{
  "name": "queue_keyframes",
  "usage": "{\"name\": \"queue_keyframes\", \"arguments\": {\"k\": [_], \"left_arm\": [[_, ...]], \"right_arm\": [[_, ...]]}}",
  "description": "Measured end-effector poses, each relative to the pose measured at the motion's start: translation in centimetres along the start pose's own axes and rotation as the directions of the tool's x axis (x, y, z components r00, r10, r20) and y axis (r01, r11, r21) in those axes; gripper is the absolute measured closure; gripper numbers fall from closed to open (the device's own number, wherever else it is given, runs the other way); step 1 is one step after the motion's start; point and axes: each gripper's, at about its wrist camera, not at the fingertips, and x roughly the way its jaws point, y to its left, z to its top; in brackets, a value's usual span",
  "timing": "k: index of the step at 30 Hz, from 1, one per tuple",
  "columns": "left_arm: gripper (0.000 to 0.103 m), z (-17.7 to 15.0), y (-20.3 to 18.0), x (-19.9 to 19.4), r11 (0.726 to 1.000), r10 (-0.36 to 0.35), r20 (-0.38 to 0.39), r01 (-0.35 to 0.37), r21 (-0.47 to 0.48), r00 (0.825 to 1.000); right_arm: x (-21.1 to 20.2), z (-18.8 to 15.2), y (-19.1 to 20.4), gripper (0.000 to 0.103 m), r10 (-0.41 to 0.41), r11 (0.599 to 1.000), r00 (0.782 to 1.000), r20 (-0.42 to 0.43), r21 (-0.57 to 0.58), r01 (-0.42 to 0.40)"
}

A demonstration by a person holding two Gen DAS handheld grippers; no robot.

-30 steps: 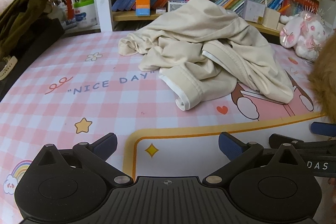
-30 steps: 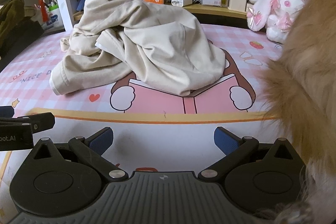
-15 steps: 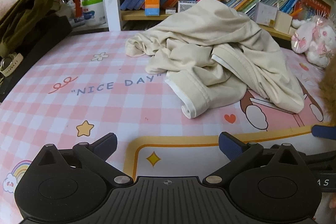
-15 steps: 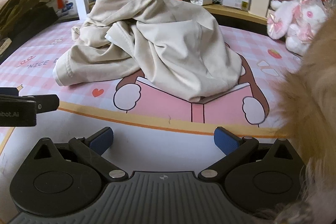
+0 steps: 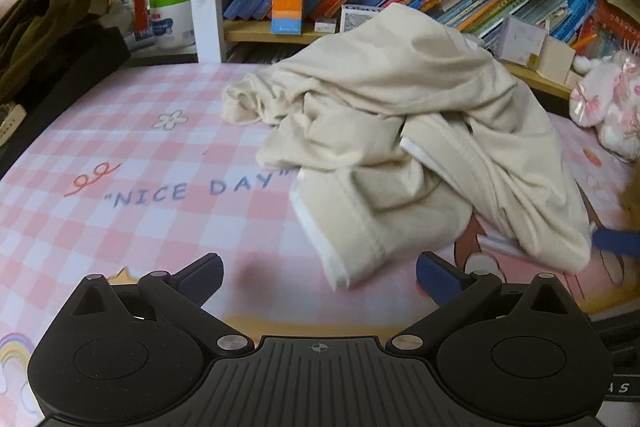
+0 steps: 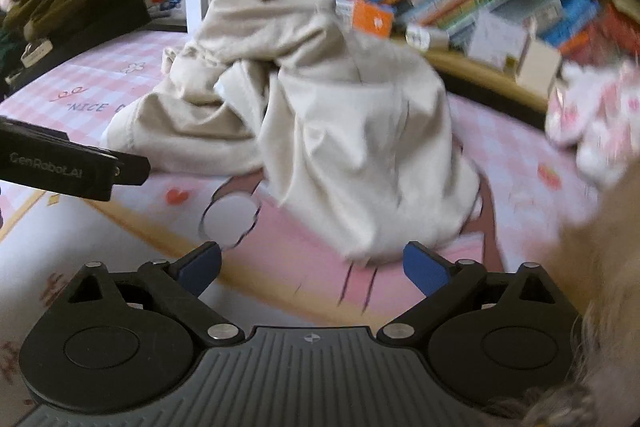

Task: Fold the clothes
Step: 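Grasp the cream T-shirt with both grippers and lift it off the table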

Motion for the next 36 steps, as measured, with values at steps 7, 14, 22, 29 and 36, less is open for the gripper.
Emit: {"name": "queue_keyframes", "arguments": {"k": [7, 14, 22, 29, 36], "left_arm": [[0.008, 1.5, -0.5, 2.3, 0.996, -0.028, -0.035, 0.025, -0.081, 0.999], [0.095, 2.5, 1.9, 1.1, 0.957, -0.131, 0.004, 0.128, -0.261, 0.991], [0.096, 2.0, 13.5, -12.3, 0.832, 0.15, 0.363, 0.081, -0.548, 0.92], [0.096, 1.5, 20.5, -23.0, 0.766, 0.419, 0.508, 0.007, -0.642, 0.753], [0.096, 3.4, 22.1, -31.3, 0.734, 0.544, 0.667, 0.096, -0.672, 0.51]], "right_arm": [[2.2, 1.7, -0.7, 0.009, -0.033, 0.965, 0.998, 0.044, -0.26, 0.043], [3.3, 3.0, -1.9, 0.092, 0.031, 0.965, 0.999, -0.011, -0.258, -0.033], [-3.4, 4.6, -4.7, 0.094, 0.13, 0.991, 0.979, 0.155, -0.064, -0.121], [-9.2, 6.4, -5.7, 0.094, 0.285, 0.955, 0.913, 0.292, -0.009, -0.295], [-17.6, 9.0, -5.9, 0.094, 0.736, 0.641, 0.514, 0.441, -0.211, -0.738]]}}
